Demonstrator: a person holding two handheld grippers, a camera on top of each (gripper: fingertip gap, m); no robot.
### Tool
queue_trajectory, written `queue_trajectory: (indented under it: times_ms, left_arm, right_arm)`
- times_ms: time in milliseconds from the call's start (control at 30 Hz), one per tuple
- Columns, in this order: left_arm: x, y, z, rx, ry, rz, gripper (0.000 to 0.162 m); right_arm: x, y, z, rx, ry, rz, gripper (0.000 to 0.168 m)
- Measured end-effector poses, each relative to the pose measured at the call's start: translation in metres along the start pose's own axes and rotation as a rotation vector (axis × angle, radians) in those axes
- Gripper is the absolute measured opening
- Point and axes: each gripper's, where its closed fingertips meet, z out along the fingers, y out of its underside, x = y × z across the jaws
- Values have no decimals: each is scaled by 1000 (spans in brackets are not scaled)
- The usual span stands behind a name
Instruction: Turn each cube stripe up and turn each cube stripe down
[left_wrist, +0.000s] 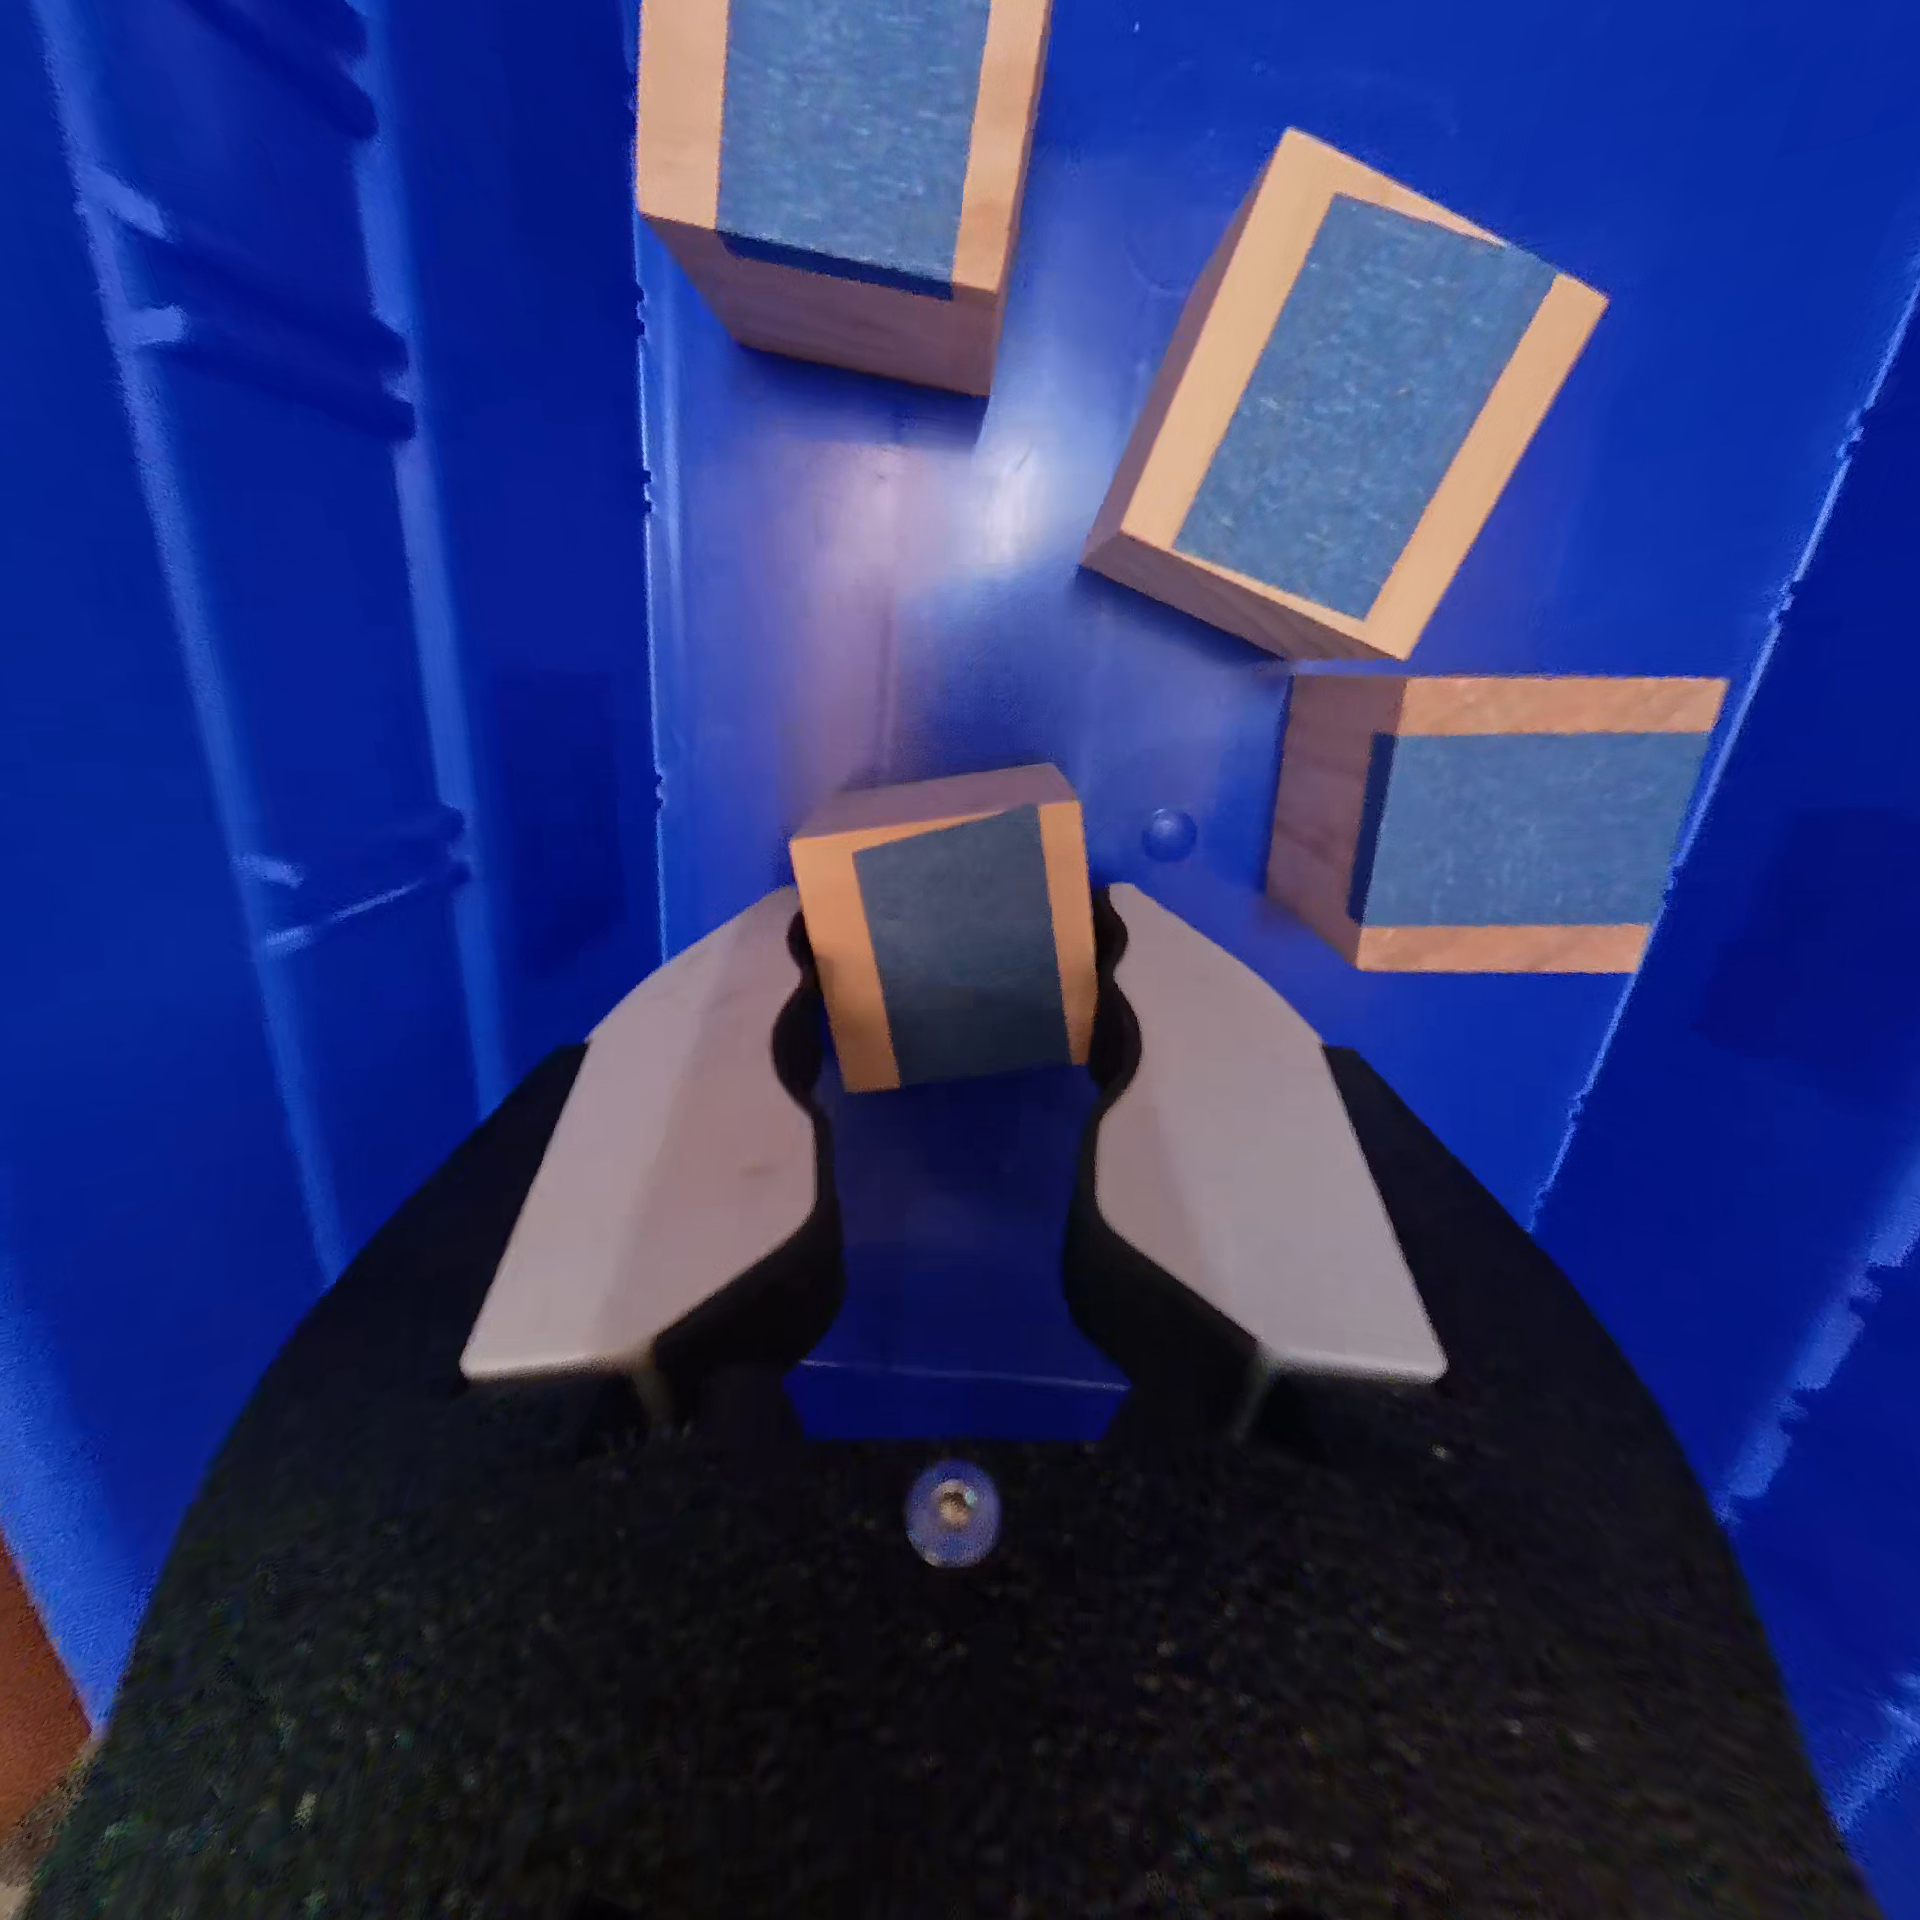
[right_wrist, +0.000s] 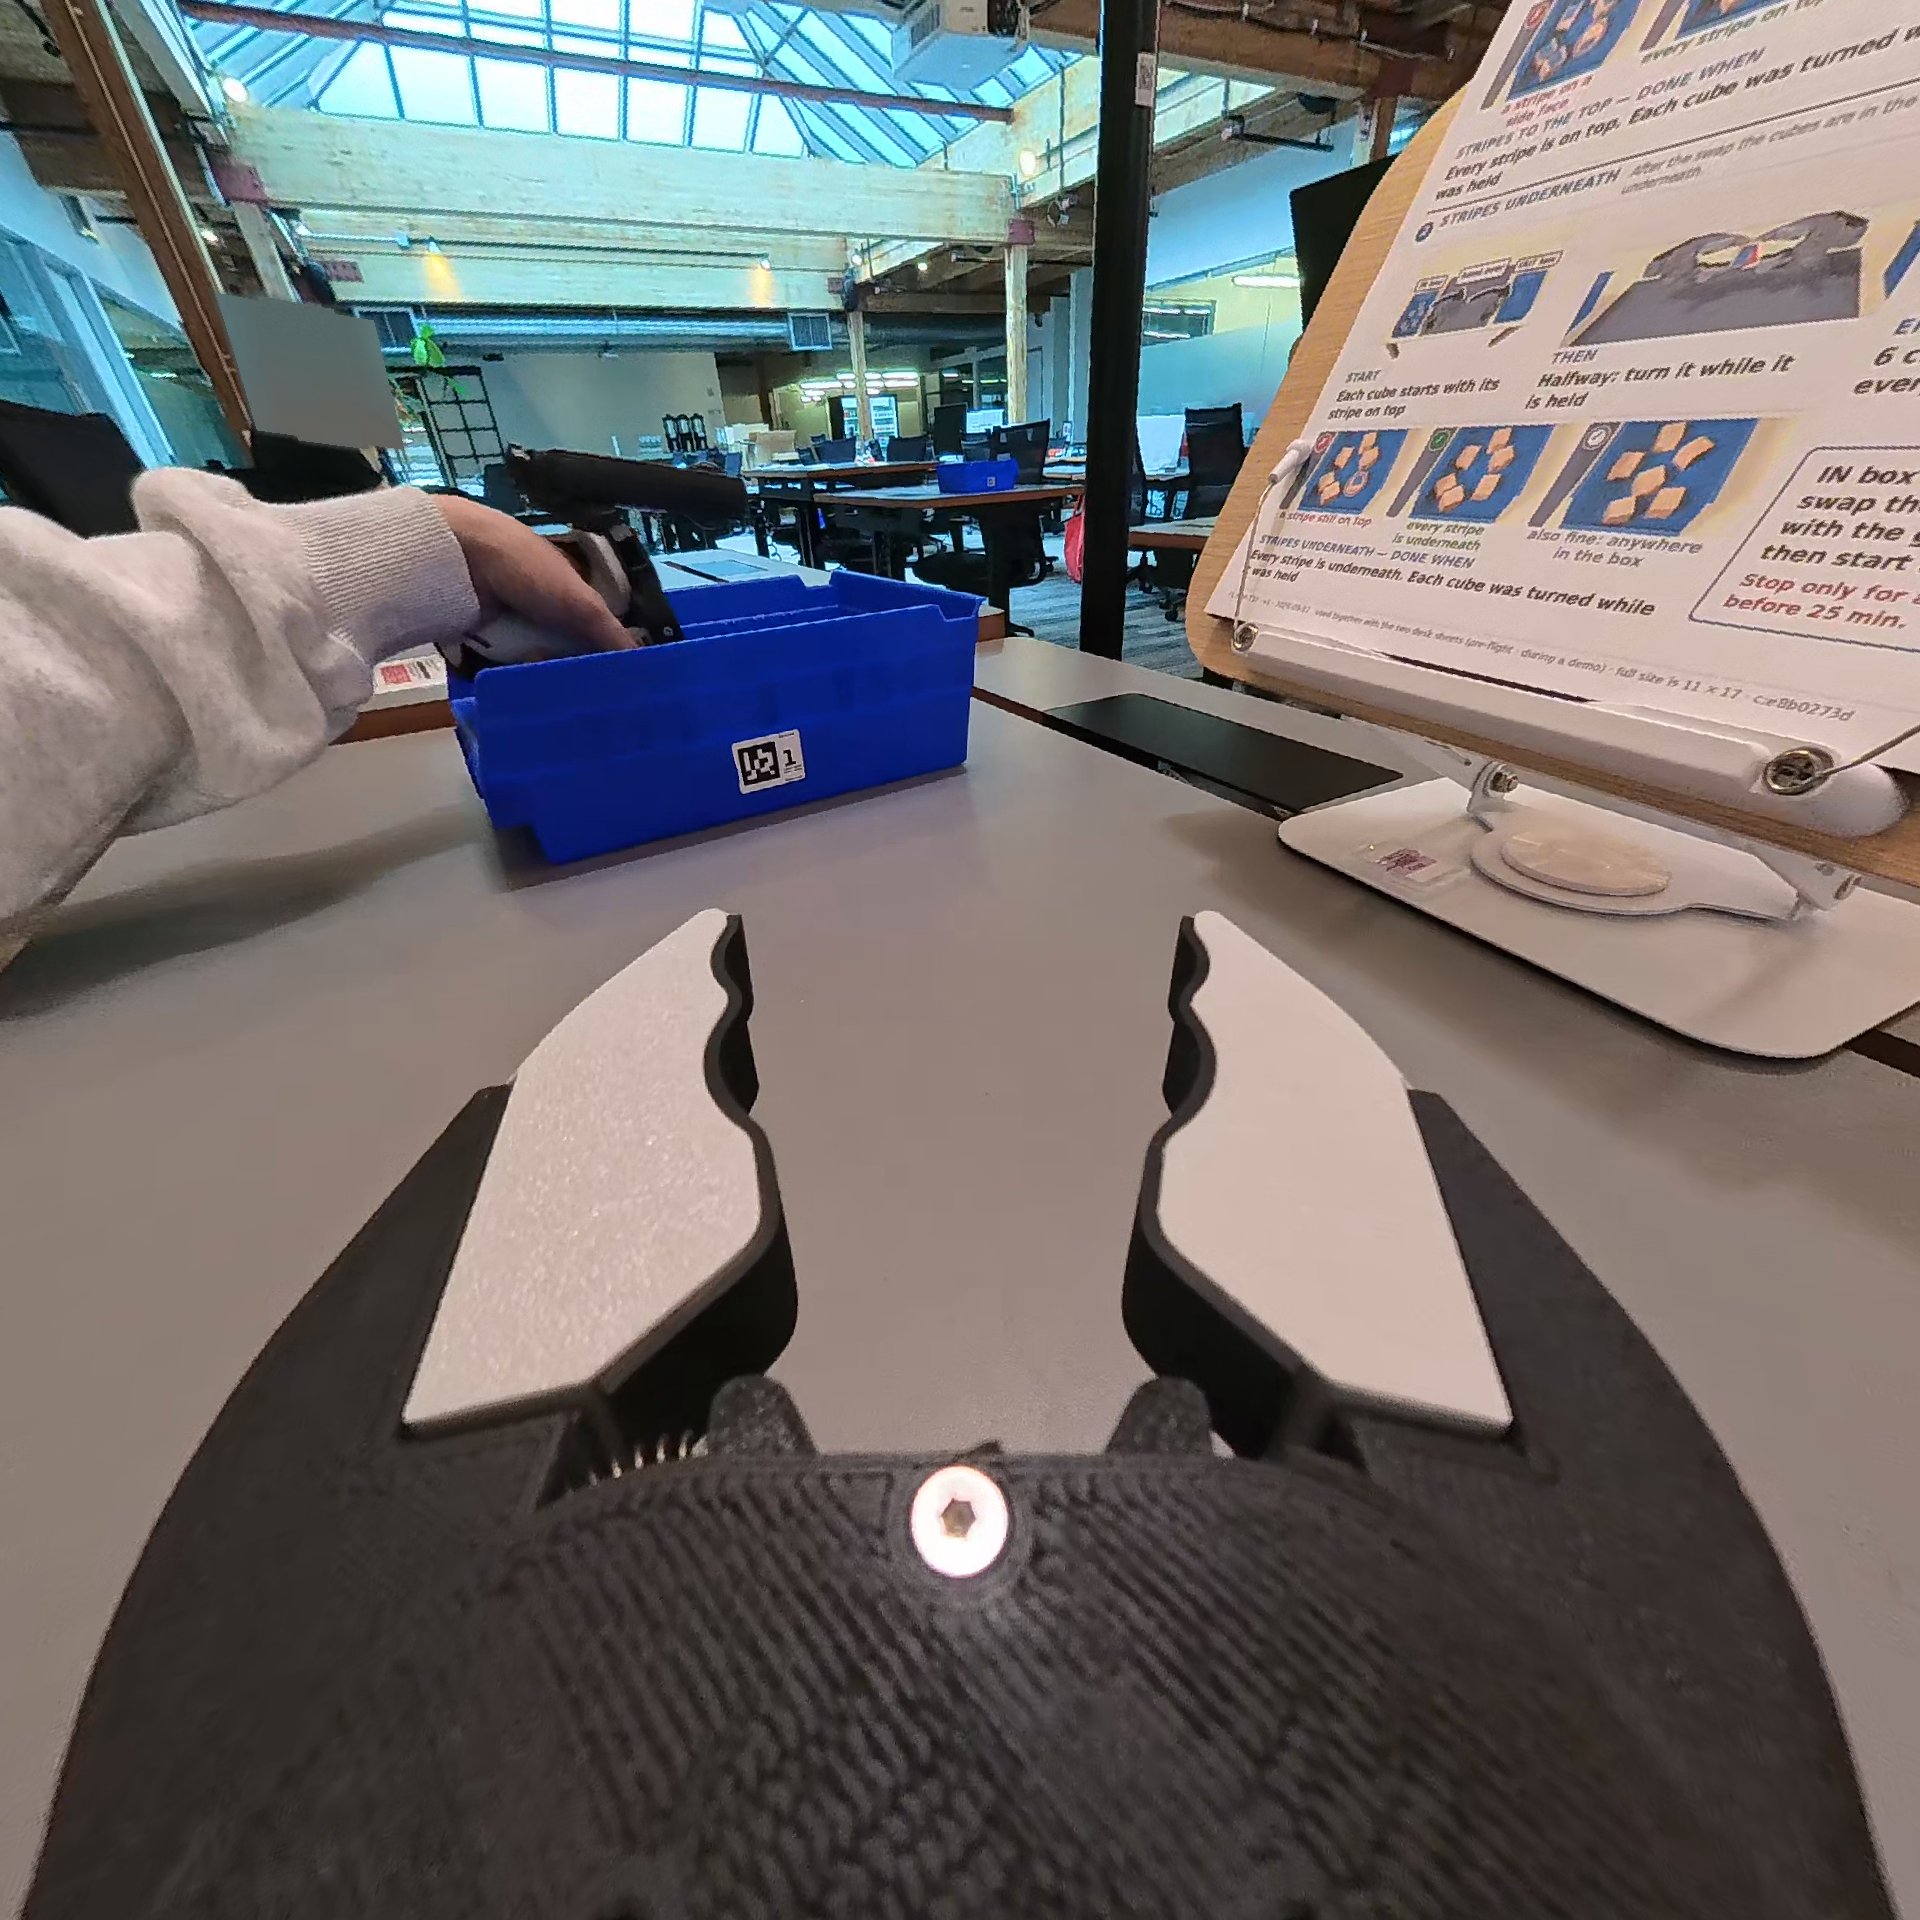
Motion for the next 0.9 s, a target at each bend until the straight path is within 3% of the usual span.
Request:
queue_trajectory:
  times_ms: [900]
  left_arm:
    - [-2, 0, -3, 122, -45, 117, 47]
  right_arm:
    - [0, 0, 0, 0, 1, -1, 78]
